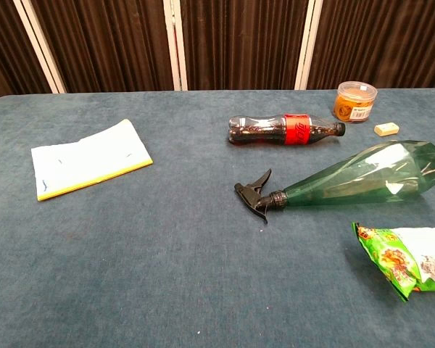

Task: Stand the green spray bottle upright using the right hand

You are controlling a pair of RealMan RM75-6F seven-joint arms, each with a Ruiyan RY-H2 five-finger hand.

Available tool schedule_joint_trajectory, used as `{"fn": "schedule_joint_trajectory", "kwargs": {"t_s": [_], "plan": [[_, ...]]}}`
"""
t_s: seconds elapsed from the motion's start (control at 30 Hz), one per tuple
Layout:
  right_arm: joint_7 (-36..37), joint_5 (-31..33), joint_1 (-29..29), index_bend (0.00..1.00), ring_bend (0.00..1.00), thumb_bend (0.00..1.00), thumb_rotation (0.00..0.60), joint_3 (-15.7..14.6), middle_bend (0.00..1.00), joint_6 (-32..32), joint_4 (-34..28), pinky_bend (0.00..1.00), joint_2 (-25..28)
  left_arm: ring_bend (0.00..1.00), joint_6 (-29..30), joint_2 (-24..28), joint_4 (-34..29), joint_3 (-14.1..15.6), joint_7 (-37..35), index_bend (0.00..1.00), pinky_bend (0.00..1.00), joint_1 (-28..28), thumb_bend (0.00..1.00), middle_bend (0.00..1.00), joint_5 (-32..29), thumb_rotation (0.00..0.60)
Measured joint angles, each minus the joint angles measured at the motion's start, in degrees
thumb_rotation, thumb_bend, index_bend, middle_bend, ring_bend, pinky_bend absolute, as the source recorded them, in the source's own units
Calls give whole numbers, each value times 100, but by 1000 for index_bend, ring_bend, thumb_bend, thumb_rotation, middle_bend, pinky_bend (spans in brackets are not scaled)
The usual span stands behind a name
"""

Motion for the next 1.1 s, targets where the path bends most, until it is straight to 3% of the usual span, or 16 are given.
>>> {"fn": "schedule_joint_trajectory", "kwargs": {"t_s": [0.27,0.47,0.67,0.9,1.1], "plan": [[-135,11,14,0,0,171,600,38,0,-26,25,0,-83,0,10,-17,17,-26,-5,0,48,-27,21,0,18,600],[-679,3,237,0,0,152,600,157,0,-206,36,0,-300,0,-72,-25,50,-50,-53,0,47,-66,21,0,-32,600],[-1723,-111,744,0,0,139,600,193,0,-941,-36,0,-515,0,-188,-30,43,-55,-49,0,48,-129,21,0,-53,600],[-3304,321,1539,5,0,139,600,381,0,-2188,-382,0,-844,0,-348,-68,67,-74,1,0,47,-206,22,0,-130,600],[-4619,640,1942,1,0,138,600,427,0,-2548,-611,0,-1196,0,-495,-89,132,-128,-2,0,48,-248,21,0,-309,600]]}}
